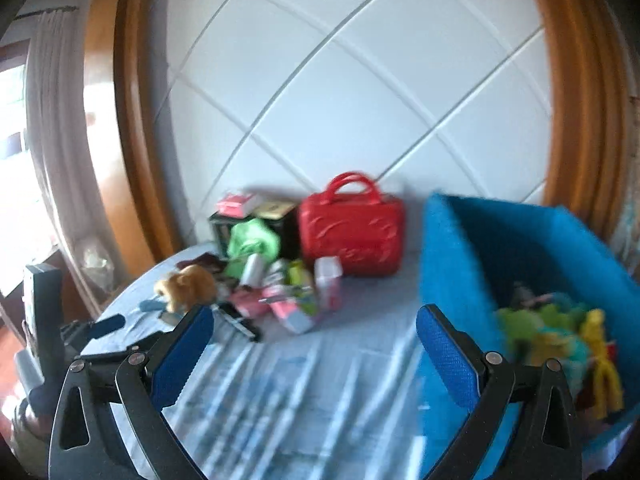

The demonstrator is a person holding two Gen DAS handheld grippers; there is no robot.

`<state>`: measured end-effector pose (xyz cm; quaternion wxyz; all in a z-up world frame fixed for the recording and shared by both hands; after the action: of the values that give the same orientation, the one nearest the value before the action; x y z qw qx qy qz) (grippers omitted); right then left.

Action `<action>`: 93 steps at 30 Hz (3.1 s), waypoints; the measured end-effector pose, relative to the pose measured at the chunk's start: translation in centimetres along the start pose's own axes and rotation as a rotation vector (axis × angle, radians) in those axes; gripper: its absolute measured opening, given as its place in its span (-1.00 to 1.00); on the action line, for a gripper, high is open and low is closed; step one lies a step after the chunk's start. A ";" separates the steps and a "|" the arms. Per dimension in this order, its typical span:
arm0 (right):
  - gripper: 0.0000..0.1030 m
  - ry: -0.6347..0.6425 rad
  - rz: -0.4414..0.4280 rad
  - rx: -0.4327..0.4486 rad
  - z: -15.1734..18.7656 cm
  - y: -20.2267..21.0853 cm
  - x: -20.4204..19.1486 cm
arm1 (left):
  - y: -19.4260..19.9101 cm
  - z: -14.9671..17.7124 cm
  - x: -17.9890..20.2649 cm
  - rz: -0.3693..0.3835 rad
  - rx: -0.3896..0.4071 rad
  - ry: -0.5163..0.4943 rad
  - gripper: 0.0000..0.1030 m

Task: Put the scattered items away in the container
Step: 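Withdraw both tools from the box back toward the pile on the bed, then grasp the brown teddy bear with the left tool while the right tool grasps the black bag roll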

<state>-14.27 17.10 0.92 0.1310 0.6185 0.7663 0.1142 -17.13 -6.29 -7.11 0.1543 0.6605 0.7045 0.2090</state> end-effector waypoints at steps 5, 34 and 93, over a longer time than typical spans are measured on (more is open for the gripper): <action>1.00 0.007 -0.002 -0.088 0.9 -5.8 -3.8 | -2.9 0.2 -8.2 -0.062 -0.024 0.069 0.53; 0.32 0.034 -0.187 -0.497 17.2 -37.0 -12.4 | -26.7 6.9 -18.0 -0.230 -0.205 0.211 0.39; -0.42 0.020 -0.235 -0.390 13.8 -27.0 -11.6 | -15.7 3.4 -12.1 -0.225 -0.001 0.070 0.22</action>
<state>-32.04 0.30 -20.42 0.2527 0.4867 0.7979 0.2502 -28.11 -18.69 -18.61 0.1524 0.5696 0.7789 0.2138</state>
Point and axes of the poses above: each gripper's, at about its wrist camera, not at the fingertips, and y roughly against the way its jaws point, x to its right, z to its underside, the point moved 3 cm from there along -y, roughly the way its jaws point, and after that the axes turned 10 degrees about x, right-handed, at the moved point
